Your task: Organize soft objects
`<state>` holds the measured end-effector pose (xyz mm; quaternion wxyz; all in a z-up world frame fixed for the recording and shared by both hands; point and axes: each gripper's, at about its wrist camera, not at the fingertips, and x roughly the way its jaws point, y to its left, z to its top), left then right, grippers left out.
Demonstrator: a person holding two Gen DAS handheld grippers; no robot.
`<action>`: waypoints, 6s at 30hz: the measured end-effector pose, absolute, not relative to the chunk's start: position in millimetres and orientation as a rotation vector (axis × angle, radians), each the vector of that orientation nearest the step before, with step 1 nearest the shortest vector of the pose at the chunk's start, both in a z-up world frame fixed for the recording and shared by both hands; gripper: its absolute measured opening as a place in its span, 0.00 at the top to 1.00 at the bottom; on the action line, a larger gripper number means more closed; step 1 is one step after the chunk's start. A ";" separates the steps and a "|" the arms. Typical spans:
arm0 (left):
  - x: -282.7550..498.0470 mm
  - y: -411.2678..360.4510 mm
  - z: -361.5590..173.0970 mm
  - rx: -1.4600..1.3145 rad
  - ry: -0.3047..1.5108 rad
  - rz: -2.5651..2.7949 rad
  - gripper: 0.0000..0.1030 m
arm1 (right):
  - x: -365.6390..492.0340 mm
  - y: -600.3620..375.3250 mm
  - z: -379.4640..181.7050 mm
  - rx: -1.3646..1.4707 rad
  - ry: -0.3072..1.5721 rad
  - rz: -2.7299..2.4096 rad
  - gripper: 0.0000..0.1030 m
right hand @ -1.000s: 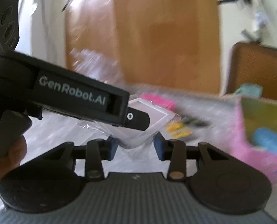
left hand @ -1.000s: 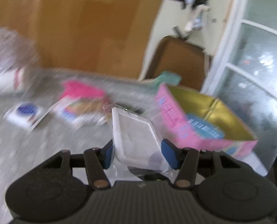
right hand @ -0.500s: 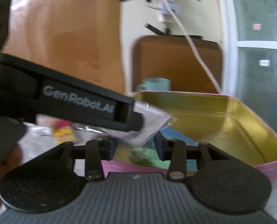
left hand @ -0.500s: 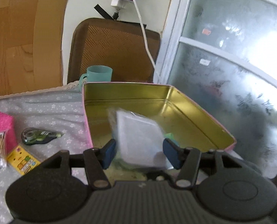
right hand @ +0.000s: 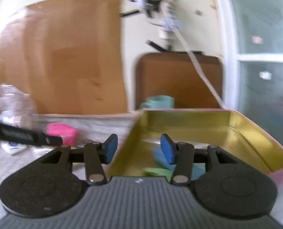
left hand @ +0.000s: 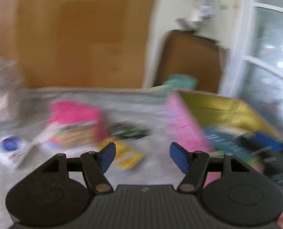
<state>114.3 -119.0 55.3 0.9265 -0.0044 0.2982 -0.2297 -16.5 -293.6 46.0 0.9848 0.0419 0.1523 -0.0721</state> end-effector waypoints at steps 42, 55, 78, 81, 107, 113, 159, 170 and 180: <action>146.5 148.8 -14.5 -0.256 0.632 0.144 0.28 | 67.2 -108.7 -8.5 -0.157 0.745 0.455 0.27; 92.1 28.9 0.5 -0.107 0.771 -0.229 0.27 | -21.0 -174.3 -15.9 -0.080 0.700 0.254 0.12; 72.6 -103.0 58.0 -0.112 0.771 -0.650 0.54 | -39.2 -227.1 28.7 -0.045 0.361 0.146 0.34; 79.4 -134.6 77.6 -0.084 0.729 -0.701 0.54 | -37.6 -251.3 38.5 -0.047 0.313 0.072 0.34; 114.1 -153.7 69.6 -0.017 0.619 -0.583 0.46 | 2.9 -302.7 43.5 0.124 0.316 0.000 0.39; 143.9 -52.6 31.9 -0.002 0.651 -0.257 0.47 | 41.7 -235.9 46.6 0.107 0.410 0.191 0.41; 161.9 55.8 -23.5 -0.061 0.676 0.002 0.37 | -10.8 -96.1 2.2 -0.438 0.585 0.609 0.80; 127.6 56.1 -24.4 0.000 0.680 0.032 0.35 | -76.8 -106.1 12.8 -0.352 0.530 0.627 0.53; 100.5 59.7 -24.4 0.006 0.670 0.038 0.35 | -37.2 -89.3 -1.8 -0.325 0.608 0.535 0.80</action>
